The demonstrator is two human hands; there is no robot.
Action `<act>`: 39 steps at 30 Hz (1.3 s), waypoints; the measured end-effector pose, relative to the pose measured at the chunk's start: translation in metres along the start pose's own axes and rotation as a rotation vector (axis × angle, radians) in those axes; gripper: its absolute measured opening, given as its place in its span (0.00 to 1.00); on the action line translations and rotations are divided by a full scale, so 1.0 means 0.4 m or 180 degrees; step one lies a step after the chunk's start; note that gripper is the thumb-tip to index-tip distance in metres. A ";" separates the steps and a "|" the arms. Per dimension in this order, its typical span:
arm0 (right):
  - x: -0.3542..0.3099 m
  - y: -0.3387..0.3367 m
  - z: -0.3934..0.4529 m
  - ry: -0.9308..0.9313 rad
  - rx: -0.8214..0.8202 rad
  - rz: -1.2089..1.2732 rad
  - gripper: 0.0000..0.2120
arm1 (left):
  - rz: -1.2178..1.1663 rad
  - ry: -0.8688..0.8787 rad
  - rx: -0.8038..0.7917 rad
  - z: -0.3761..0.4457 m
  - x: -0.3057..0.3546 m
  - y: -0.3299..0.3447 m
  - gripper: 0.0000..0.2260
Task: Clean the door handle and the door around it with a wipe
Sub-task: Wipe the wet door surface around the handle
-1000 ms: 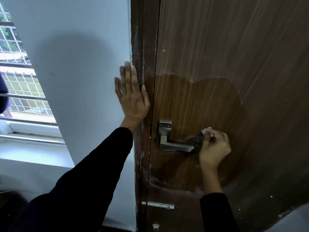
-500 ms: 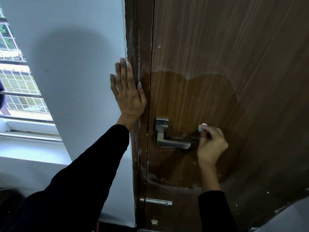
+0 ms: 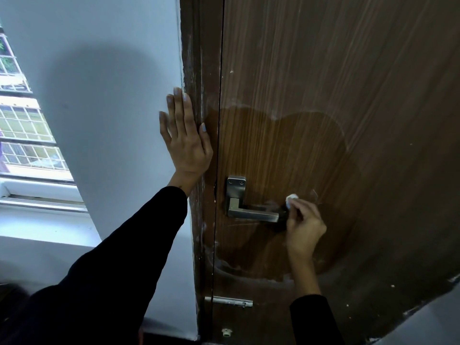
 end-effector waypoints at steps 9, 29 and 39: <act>0.002 -0.019 0.020 0.0347 0.0754 0.0199 0.12 | 0.0013 -0.0021 0.0001 -0.001 0.001 0.000 0.24; 0.108 0.098 -0.136 -0.0202 -0.0851 -0.0665 0.43 | -0.0017 0.0035 0.0040 0.000 -0.003 0.006 0.24; 0.096 0.172 -0.193 -0.0264 -0.1458 -0.1670 0.50 | -0.0067 0.0068 0.0017 -0.003 -0.004 0.003 0.24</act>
Point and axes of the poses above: each hand's wrist, its own z-axis towards the middle knuckle, its own y-axis out of the palm, x = y × z, the point moved 3 cm from there along z, towards the middle knuckle, and after that the axes turned 9 degrees about -x, right-handed, at the moved point
